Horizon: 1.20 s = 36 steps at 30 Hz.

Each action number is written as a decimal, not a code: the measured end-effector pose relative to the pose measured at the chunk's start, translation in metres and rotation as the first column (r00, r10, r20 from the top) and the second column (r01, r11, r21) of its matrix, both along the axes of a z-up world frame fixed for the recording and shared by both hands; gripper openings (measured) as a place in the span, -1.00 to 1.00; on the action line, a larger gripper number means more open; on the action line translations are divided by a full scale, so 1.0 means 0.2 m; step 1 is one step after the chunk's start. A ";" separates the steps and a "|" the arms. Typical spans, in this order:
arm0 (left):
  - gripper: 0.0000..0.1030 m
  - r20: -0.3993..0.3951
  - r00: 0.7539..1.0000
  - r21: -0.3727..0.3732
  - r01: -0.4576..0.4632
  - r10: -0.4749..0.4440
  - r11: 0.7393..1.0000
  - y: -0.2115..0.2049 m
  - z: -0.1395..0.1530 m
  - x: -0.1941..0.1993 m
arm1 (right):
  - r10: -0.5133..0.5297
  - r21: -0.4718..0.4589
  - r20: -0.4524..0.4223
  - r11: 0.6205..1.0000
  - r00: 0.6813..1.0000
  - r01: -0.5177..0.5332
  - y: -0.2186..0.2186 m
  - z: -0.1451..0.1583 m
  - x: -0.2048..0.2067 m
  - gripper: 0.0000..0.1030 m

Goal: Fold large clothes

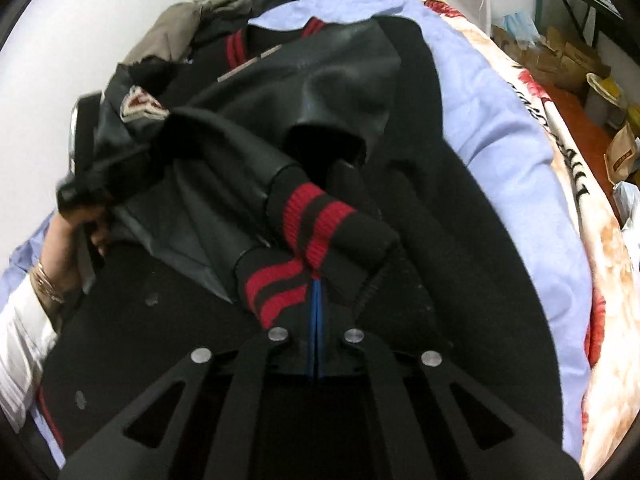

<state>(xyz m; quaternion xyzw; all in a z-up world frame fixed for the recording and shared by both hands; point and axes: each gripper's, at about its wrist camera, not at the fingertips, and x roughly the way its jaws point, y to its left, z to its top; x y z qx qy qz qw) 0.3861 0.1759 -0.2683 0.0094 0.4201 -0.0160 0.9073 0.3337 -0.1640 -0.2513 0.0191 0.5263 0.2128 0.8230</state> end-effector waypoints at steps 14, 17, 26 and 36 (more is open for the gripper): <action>-0.79 0.060 0.997 -0.048 -0.036 0.038 0.998 0.15 0.18 -0.05 | 0.079 0.090 0.229 0.991 0.970 -0.101 0.04 0.26 -0.02 -0.52; -0.80 0.044 0.998 -0.012 -0.035 0.035 0.999 0.12 0.11 -0.03 | 0.066 0.020 0.200 0.997 0.978 -0.071 0.07 0.20 0.10 -0.62; -0.84 -0.023 0.999 0.030 -0.029 0.030 0.999 0.09 -0.01 0.00 | 0.044 -0.057 0.066 0.998 0.997 -0.040 0.08 -0.17 0.37 -0.84; -0.84 -0.059 0.997 0.025 0.041 -0.039 0.999 -0.03 0.18 -0.32 | 0.066 0.013 0.147 0.998 0.987 -0.068 0.09 0.21 0.19 -0.81</action>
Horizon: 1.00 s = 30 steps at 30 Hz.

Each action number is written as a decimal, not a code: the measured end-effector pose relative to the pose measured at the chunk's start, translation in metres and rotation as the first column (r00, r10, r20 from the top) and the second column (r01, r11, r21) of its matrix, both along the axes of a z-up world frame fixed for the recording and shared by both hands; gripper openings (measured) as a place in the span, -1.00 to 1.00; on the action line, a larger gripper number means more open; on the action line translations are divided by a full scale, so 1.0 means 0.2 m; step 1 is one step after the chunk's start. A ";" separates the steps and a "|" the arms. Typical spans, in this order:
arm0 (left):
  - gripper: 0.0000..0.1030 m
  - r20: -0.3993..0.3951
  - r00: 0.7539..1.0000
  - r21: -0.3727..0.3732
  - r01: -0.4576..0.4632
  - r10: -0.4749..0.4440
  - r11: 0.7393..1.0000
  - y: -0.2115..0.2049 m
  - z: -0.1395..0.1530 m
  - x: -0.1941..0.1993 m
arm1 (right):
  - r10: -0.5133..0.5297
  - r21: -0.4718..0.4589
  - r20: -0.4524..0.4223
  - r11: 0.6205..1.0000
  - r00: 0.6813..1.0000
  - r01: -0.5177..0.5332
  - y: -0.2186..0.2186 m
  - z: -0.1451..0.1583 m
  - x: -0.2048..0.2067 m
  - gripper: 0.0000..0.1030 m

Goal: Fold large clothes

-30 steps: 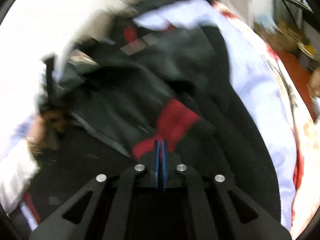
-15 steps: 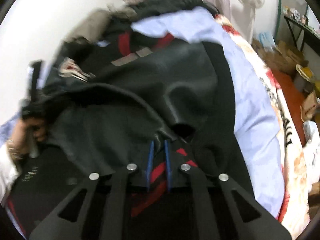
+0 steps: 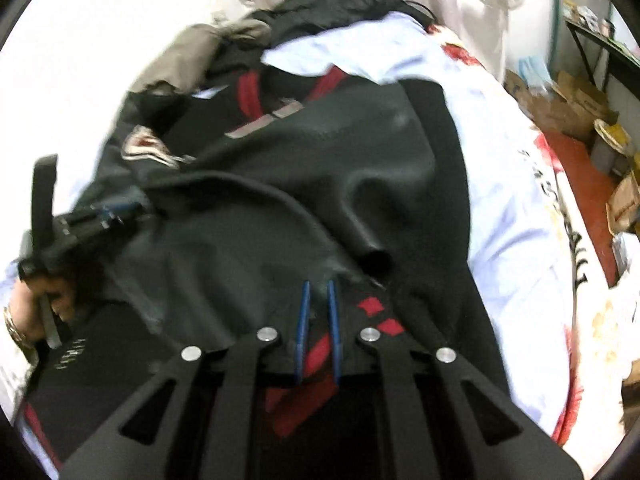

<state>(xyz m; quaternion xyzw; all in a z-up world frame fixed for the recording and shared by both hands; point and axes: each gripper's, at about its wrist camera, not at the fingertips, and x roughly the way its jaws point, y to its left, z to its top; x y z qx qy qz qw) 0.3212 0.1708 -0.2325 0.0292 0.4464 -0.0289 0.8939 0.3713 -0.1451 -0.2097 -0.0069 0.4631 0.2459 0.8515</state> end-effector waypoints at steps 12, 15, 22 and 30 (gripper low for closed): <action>-0.84 -0.123 0.984 -0.030 -0.134 0.129 0.991 -0.10 0.03 -0.49 | 0.017 -0.123 -0.074 0.992 0.997 -0.026 0.08 -0.17 -0.08 -0.79; -0.84 -0.167 0.981 -0.048 -0.111 0.101 0.993 -0.11 0.01 -0.49 | 0.005 -0.144 -0.102 0.989 0.995 -0.020 0.08 -0.24 -0.05 -0.72; -0.84 -0.218 0.973 -0.056 -0.085 0.071 0.995 -0.13 -0.12 -0.51 | -0.013 -0.107 -0.124 0.994 0.992 0.000 0.05 -0.39 0.02 -0.70; -0.86 -0.226 0.972 -0.027 -0.072 0.064 0.997 -0.15 -0.22 -0.54 | -0.027 -0.022 -0.182 0.999 0.983 0.024 -0.02 -0.46 0.07 -0.69</action>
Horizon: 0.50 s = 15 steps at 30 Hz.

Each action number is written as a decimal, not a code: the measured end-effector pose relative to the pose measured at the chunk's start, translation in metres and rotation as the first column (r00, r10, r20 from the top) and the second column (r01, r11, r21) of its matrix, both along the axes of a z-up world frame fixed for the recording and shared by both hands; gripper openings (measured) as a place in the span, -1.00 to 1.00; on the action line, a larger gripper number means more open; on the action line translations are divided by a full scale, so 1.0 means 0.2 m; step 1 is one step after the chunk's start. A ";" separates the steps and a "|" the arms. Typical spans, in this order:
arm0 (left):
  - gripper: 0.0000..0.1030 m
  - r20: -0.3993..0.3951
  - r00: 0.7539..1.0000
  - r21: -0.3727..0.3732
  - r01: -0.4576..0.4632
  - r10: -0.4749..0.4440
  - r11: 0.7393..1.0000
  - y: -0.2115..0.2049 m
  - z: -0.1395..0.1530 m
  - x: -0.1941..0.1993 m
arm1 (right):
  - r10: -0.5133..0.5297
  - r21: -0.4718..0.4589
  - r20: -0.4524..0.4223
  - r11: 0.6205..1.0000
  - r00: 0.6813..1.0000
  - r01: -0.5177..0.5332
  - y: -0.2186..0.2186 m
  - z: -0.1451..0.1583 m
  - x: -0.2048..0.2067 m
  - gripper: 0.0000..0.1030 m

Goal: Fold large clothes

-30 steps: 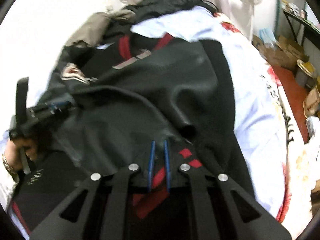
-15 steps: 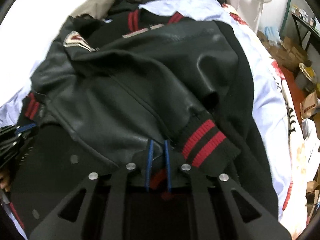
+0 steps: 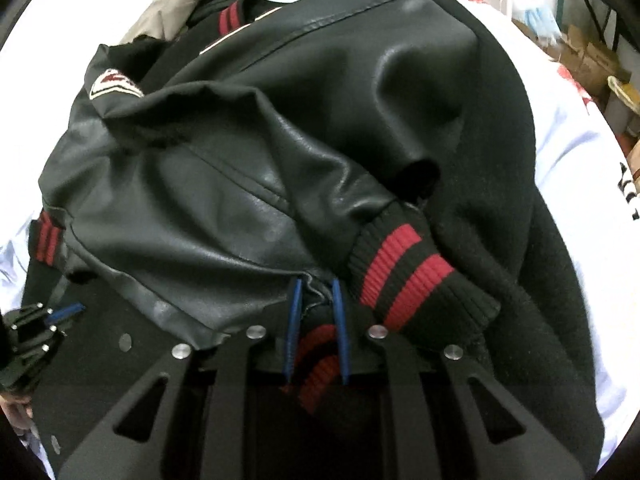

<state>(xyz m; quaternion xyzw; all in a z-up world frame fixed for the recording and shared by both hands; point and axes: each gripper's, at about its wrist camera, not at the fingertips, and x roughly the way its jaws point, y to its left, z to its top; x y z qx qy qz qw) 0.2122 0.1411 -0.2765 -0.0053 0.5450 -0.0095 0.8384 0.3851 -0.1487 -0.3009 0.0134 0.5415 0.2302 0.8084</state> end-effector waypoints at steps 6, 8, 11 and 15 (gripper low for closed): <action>-0.86 0.051 0.999 0.022 -0.006 0.005 1.000 -0.03 0.09 -0.14 | 0.037 -0.015 0.027 0.999 0.999 -0.037 0.05 0.31 -0.16 -0.59; -0.86 0.067 0.998 0.020 -0.013 0.012 1.000 -0.03 0.12 -0.22 | 0.072 0.036 0.041 0.997 0.997 -0.074 0.07 0.43 -0.32 -0.60; -0.87 0.105 0.994 0.063 0.004 -0.011 0.998 -0.08 0.19 -0.35 | 0.129 0.052 0.071 0.990 0.989 -0.133 0.12 0.56 -0.63 -0.60; -0.86 0.117 0.993 0.073 0.000 -0.008 0.997 -0.12 0.26 -0.53 | 0.166 0.058 0.099 0.983 0.981 -0.172 0.16 0.59 -1.07 -0.60</action>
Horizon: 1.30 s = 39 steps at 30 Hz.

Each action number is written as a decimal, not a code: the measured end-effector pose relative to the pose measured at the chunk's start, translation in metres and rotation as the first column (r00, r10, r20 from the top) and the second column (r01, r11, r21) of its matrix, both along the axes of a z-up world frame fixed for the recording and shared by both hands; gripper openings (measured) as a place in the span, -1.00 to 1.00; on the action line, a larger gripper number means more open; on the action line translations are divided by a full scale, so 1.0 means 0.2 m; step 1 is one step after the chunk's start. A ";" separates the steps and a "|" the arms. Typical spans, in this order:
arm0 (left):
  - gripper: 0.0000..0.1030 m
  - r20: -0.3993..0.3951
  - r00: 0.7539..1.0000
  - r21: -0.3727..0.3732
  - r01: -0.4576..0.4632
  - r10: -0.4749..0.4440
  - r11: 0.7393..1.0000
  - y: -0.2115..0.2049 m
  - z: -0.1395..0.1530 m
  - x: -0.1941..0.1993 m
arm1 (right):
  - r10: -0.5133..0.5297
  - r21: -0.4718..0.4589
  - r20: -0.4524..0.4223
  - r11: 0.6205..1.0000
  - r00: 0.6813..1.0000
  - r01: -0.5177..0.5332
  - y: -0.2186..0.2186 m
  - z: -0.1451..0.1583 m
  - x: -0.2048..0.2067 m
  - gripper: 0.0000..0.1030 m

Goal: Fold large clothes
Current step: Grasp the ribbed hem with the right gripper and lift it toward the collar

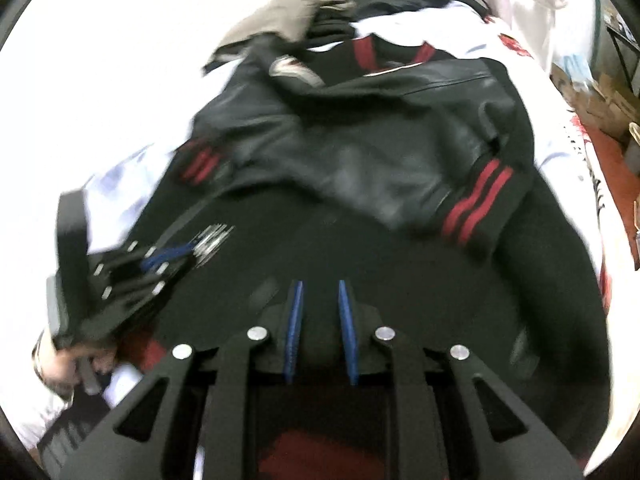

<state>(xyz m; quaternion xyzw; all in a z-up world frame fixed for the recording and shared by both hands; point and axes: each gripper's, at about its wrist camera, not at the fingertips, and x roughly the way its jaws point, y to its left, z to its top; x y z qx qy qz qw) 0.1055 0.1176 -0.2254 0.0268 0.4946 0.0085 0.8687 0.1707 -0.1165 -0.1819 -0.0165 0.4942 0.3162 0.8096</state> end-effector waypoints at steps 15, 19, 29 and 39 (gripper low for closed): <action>-0.86 -0.028 0.999 0.047 0.034 -0.033 0.998 -0.02 -0.05 -0.26 | -0.077 0.076 -0.143 0.993 0.987 0.089 -0.04 -0.26 -0.12 -0.69; -0.74 -0.032 0.998 -0.081 0.051 -0.054 0.995 0.10 0.13 -0.25 | -0.041 0.133 0.015 0.990 0.999 0.039 -0.03 -0.10 -0.28 -0.33; 0.25 0.098 0.991 -0.137 -0.074 0.088 0.988 0.59 0.56 -0.19 | 0.263 -0.100 0.465 0.964 0.845 -0.245 0.54 0.09 -0.74 0.15; 0.27 0.071 0.997 -0.122 -0.035 0.043 0.992 0.70 0.42 -0.02 | 0.567 -0.486 0.588 0.818 0.577 -0.308 0.97 -0.17 -0.94 0.35</action>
